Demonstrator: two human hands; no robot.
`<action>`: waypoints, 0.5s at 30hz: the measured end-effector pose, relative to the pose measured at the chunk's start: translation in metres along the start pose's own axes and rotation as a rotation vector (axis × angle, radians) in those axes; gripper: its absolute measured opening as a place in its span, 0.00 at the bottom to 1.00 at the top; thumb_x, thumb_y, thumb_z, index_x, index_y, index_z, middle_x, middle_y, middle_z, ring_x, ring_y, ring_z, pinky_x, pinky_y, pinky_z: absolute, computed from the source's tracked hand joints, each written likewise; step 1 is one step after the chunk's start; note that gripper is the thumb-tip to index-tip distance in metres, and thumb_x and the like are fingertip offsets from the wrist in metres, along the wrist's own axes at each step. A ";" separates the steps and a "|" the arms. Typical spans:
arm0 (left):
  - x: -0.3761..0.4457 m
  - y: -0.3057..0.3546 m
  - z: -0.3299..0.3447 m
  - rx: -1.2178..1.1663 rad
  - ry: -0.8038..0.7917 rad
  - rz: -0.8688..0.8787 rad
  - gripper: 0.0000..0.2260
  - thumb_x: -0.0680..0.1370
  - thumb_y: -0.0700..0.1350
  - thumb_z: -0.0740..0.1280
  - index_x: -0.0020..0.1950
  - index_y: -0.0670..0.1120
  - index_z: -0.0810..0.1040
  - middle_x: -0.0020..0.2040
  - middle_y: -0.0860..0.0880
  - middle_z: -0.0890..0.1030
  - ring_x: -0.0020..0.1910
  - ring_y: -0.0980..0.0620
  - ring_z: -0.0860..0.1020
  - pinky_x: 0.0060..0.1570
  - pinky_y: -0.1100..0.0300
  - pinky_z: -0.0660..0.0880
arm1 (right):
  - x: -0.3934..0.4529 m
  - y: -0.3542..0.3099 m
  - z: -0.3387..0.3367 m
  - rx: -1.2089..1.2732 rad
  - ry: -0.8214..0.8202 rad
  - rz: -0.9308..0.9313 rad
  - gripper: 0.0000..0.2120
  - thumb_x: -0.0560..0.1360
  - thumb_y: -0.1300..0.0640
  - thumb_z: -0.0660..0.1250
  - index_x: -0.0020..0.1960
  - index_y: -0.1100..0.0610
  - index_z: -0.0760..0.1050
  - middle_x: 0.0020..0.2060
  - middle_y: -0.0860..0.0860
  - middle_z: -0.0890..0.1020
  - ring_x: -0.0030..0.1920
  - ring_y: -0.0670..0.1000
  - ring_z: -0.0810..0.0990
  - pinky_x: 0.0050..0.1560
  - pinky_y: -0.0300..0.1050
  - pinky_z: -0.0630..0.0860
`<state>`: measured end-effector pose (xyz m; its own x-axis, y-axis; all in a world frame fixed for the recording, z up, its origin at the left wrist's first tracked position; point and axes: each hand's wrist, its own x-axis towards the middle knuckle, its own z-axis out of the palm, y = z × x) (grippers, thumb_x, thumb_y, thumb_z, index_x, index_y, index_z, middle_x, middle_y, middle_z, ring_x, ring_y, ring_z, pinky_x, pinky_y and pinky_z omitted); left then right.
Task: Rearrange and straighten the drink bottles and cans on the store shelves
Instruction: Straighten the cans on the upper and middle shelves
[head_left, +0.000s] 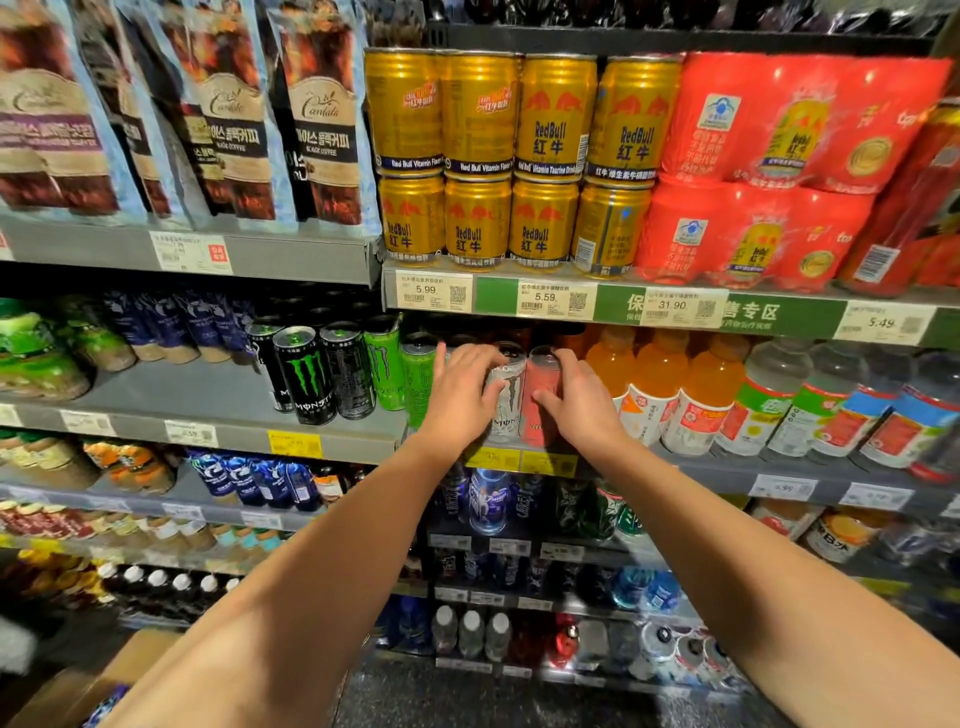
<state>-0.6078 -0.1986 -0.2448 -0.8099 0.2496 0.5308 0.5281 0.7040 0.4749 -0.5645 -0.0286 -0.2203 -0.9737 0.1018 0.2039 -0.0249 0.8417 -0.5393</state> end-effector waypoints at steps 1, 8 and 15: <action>0.001 -0.002 -0.002 -0.034 -0.010 -0.005 0.10 0.78 0.40 0.70 0.59 0.47 0.78 0.59 0.51 0.80 0.66 0.50 0.73 0.79 0.42 0.45 | 0.000 0.000 0.000 -0.002 -0.005 0.000 0.28 0.79 0.53 0.69 0.75 0.55 0.62 0.63 0.59 0.75 0.64 0.60 0.75 0.61 0.51 0.71; 0.003 0.005 -0.004 0.015 -0.037 0.003 0.16 0.73 0.53 0.76 0.54 0.49 0.76 0.53 0.52 0.79 0.61 0.52 0.73 0.79 0.50 0.45 | -0.001 -0.006 0.006 0.037 0.048 0.073 0.29 0.78 0.52 0.70 0.75 0.54 0.63 0.62 0.57 0.73 0.63 0.58 0.74 0.60 0.49 0.70; 0.018 -0.009 -0.010 0.041 -0.114 0.088 0.11 0.77 0.51 0.73 0.52 0.49 0.73 0.44 0.56 0.75 0.52 0.50 0.75 0.71 0.57 0.51 | -0.003 -0.003 0.010 0.022 0.080 0.083 0.31 0.78 0.54 0.70 0.76 0.54 0.62 0.63 0.58 0.74 0.63 0.58 0.75 0.61 0.49 0.72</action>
<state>-0.6245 -0.2070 -0.2328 -0.7861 0.3834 0.4848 0.5890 0.7024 0.3996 -0.5641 -0.0371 -0.2275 -0.9515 0.2136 0.2215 0.0498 0.8170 -0.5744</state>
